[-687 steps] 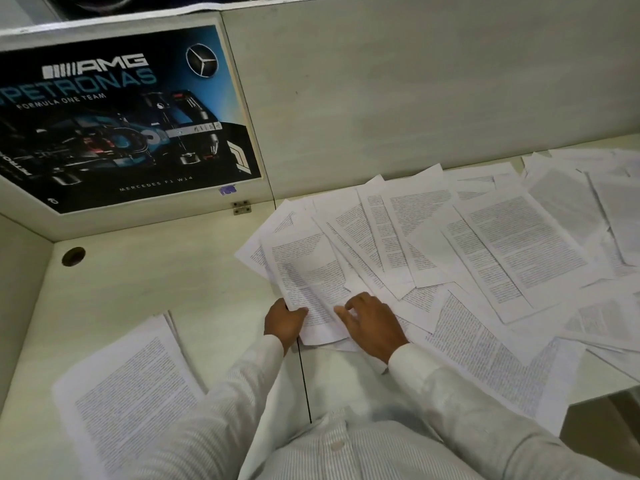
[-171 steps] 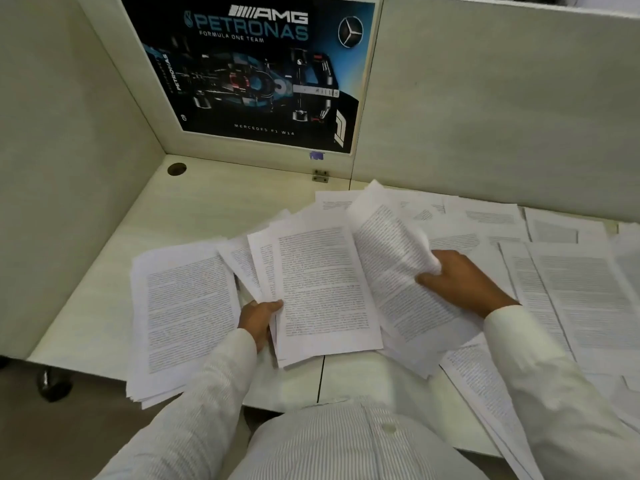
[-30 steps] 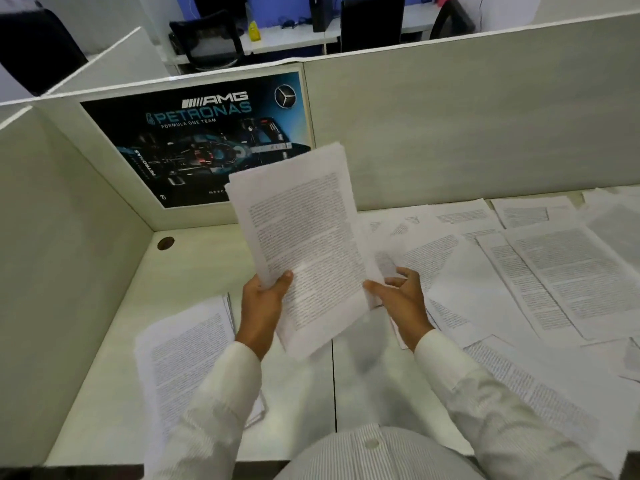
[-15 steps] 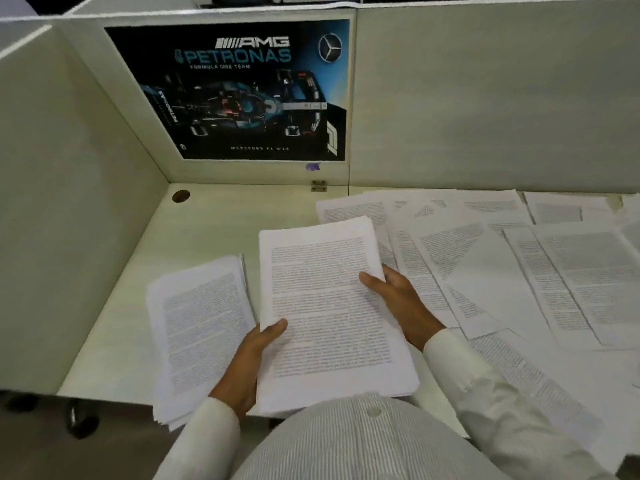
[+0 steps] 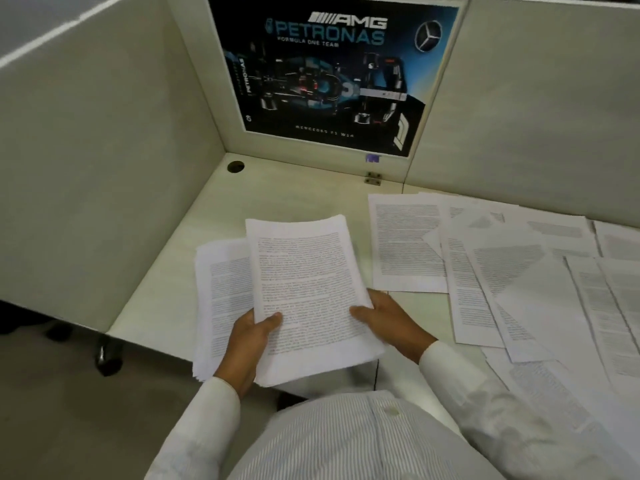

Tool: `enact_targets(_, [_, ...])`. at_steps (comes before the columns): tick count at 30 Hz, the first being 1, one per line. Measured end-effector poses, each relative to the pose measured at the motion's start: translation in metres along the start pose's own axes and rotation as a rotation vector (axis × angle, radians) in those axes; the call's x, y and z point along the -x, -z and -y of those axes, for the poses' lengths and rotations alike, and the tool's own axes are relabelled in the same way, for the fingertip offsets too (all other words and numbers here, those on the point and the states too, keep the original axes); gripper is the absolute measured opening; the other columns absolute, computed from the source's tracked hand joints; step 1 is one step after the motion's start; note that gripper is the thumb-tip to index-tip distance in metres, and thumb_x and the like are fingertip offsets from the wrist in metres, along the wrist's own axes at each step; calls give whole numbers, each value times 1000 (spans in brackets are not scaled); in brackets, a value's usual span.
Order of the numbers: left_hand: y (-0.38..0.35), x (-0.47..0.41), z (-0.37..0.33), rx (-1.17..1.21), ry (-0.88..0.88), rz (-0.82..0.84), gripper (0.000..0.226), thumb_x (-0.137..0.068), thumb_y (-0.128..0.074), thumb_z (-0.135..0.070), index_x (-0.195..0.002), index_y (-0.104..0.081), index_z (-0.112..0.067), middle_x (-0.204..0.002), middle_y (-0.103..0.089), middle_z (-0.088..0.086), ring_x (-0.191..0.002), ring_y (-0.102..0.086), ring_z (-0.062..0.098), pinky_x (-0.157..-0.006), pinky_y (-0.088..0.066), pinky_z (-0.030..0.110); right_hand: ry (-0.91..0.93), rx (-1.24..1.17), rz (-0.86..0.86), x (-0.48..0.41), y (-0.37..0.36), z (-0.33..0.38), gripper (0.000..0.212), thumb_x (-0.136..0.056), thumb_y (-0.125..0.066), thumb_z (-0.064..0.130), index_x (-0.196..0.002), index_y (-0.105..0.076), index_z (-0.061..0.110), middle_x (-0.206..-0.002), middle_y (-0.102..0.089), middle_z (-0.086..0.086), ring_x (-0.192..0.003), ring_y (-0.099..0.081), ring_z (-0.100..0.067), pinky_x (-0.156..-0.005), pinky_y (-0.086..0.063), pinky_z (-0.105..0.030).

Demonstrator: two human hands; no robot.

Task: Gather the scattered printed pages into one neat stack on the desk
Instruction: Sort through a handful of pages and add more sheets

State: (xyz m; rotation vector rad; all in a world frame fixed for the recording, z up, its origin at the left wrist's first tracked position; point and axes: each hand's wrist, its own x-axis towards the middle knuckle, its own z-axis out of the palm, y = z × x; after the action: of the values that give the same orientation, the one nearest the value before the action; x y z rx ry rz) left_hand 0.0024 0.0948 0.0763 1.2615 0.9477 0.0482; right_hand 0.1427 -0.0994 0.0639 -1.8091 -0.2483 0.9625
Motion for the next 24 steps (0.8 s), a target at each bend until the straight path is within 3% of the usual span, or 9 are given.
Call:
enact_targets(2, [17,-2,2,-59,-42,-51,15,-93,-66,-20,-104,-65,-31,-98,-70,-14,-89,-67,10,-66,-52,18,-12,69,110,-6,-17,-1,33,-98,-55,9,-129,-57,19,-124,-64,6,-107,-62,-10,-83,-49,-14])
enact_targets(4, [36,-7,3,-113,-67,-99,18,-93,-67,-22,-108,-64,-31,-101,-68,-16,-91,-66,9,-69,-51,20,-14,117,176,-14,-35,2,37,-97,-54,5,-132,-55,17,-128,-62,2,-112,-60,-14,-92,-51,-22])
enact_targets(8, [71,-21,6,-153,-50,-183,20,-93,-67,-25,-113,-65,-27,-108,-70,-5,-93,-67,17,-76,-53,30,-8,202,263,-36,-71,15,40,-96,-54,7,-135,-52,17,-128,-61,1,-112,-60,-16,-77,-56,-24])
enact_targets(10, [86,-30,5,-180,-40,-199,23,-95,-64,-25,-119,-63,-23,-113,-70,0,-95,-66,19,-78,-54,31,-13,216,274,-46,-86,20,43,-94,-56,7,-136,-50,16,-129,-60,0,-115,-59,-19,-85,-58,-32])
enact_targets(12, [100,-39,2,-221,-27,-216,26,-97,-61,-24,-123,-59,-23,-122,-67,3,-103,-65,22,-88,-54,38,-31,243,254,-54,-99,21,44,-93,-55,5,-136,-47,14,-129,-59,-2,-114,-58,-19,-93,-54,-34])
enact_targets(15, [113,-49,-2,-289,0,-261,44,-96,-62,-23,-138,-49,-19,-138,-57,6,-121,-57,29,-104,-47,46,-95,268,200,-60,-112,14,49,-91,-56,5,-137,-40,12,-120,-55,-5,-106,-56,-20,-90,-49,-32])
enact_targets(20, [112,-53,-5,-385,-36,-308,44,-96,-62,-28,-137,-50,-19,-139,-54,3,-123,-54,26,-98,-45,40,-168,172,21,-53,-101,-2,55,-91,-65,13,-140,-41,13,-125,-52,-5,-111,-55,-19,-91,-46,-27])
enact_targets(22, [107,-57,-5,-405,-66,-275,36,-97,-60,-28,-132,-53,-22,-133,-57,0,-116,-54,20,-94,-44,35,-193,106,-61,-47,-88,-8,50,-91,-67,17,-136,-45,15,-124,-54,-4,-105,-57,-16,-83,-49,-24])
enact_targets(24, [96,-64,-6,-402,-102,-211,27,-98,-58,-27,-125,-56,-25,-127,-59,-3,-114,-54,17,-99,-46,34,-233,25,-139,-39,-74,-15,42,-93,-66,18,-131,-48,14,-111,-57,-1,-88,-59,-12,-68,-49,-20])
